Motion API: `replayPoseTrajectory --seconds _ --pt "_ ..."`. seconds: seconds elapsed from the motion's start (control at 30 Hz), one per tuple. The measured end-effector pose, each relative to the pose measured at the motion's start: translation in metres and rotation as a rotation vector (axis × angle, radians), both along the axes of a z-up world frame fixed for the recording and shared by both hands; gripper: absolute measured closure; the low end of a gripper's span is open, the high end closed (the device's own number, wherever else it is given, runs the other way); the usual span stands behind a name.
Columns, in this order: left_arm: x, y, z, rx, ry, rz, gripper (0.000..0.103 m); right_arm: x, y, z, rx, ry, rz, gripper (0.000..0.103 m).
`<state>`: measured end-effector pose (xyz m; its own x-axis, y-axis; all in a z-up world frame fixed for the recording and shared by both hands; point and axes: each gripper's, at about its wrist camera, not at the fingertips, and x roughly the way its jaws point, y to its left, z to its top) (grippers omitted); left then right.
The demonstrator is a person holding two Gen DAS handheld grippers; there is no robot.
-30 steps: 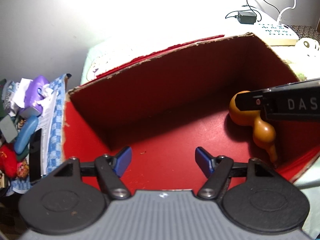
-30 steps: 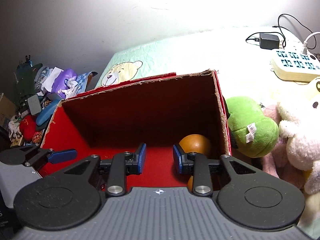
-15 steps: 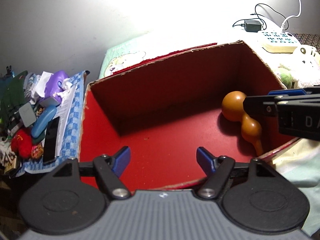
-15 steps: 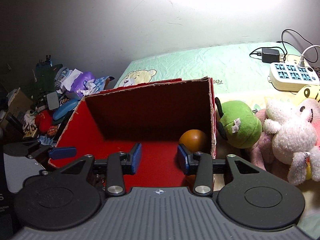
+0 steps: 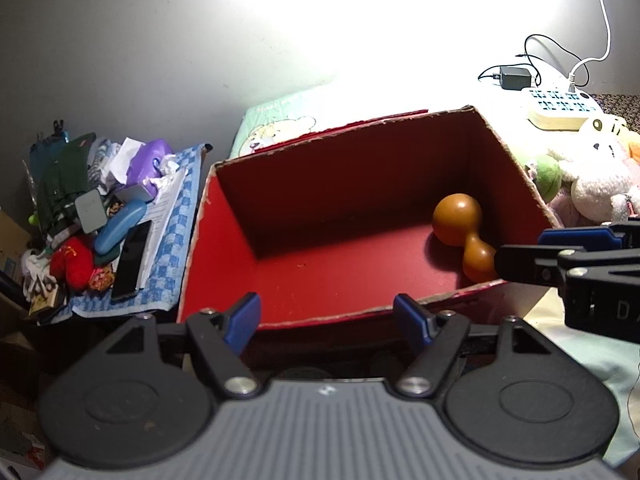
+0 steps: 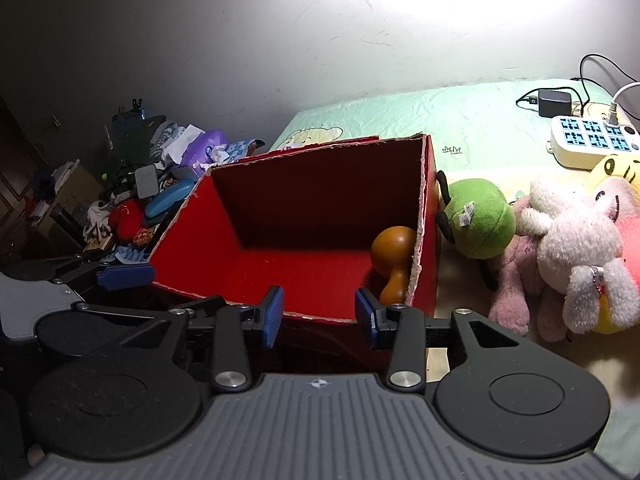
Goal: Organize objects
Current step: 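Withdraw the right gripper from the box toward the red gift box, then close the right gripper on the red floral gift box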
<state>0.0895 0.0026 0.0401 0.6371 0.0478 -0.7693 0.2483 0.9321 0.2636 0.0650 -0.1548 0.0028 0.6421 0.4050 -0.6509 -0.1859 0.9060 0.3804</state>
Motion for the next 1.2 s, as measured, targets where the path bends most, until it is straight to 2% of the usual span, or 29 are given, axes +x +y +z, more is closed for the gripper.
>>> replayPoseTrajectory --seconds 0.2,0.5,1.03,1.2 --pt "-0.019 -0.007 -0.006 0.002 0.011 0.019 0.027 -0.014 -0.006 -0.007 0.000 0.017 0.028 0.061" --pt "-0.036 -0.017 -0.028 -0.013 0.084 0.039 0.027 -0.023 -0.015 -0.029 0.006 0.102 0.039 0.061" --pt "-0.044 -0.023 -0.061 -0.020 0.215 0.044 0.027 -0.031 -0.023 -0.056 0.029 0.211 0.040 0.061" --pt "-0.043 -0.021 -0.070 -0.052 0.259 0.033 0.027 -0.029 -0.020 -0.062 0.038 0.241 0.041 0.060"
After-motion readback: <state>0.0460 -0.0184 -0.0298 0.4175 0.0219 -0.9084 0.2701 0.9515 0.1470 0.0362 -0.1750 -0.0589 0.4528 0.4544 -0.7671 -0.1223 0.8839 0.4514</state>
